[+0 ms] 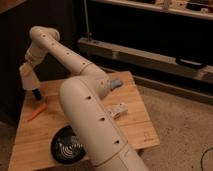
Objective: Place the ceramic cup over the eraser
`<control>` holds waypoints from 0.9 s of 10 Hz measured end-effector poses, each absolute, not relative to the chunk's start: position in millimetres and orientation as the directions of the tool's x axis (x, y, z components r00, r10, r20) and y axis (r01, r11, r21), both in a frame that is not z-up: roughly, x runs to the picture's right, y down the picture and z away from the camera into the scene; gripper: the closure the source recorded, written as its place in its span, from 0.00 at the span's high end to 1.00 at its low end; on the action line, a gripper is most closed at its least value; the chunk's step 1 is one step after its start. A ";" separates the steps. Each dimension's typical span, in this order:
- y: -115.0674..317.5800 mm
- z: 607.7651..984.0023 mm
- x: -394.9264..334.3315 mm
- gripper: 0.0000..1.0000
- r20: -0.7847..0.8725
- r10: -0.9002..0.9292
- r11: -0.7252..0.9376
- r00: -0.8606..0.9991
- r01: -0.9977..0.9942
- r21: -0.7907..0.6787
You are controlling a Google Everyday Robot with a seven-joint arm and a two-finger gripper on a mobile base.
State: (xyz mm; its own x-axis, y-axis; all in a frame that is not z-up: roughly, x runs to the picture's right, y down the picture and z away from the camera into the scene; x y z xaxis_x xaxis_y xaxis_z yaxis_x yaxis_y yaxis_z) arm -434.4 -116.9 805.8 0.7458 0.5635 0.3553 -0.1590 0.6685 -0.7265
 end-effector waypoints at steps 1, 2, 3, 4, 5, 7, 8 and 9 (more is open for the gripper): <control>-114.4 807.5 -434.6 0.52 0.353 0.568 0.657 0.743 -0.151 -0.739; -112.4 810.3 -433.7 0.62 0.354 0.571 0.642 0.741 -0.134 -0.755; -111.1 810.9 -434.9 0.74 0.355 0.573 0.631 0.739 -0.121 -0.766; -109.4 810.1 -436.3 0.79 0.357 0.574 0.620 0.737 -0.106 -0.777; -108.8 809.8 -436.1 0.80 0.360 0.577 0.610 0.733 -0.093 -0.787; -107.9 809.6 -436.3 0.80 0.364 0.577 0.604 0.731 -0.082 -0.793; -107.3 806.4 -435.8 0.80 0.370 0.577 0.597 0.728 -0.067 -0.799; -102.7 803.5 -436.8 0.80 0.372 0.574 0.579 0.730 -0.040 -0.814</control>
State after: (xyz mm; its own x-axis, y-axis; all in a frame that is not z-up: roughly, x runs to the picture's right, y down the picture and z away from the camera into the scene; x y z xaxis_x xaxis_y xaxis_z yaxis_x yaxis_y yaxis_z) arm -436.8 -102.7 803.5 0.7296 0.5738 0.3720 -0.0403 0.5792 -0.8142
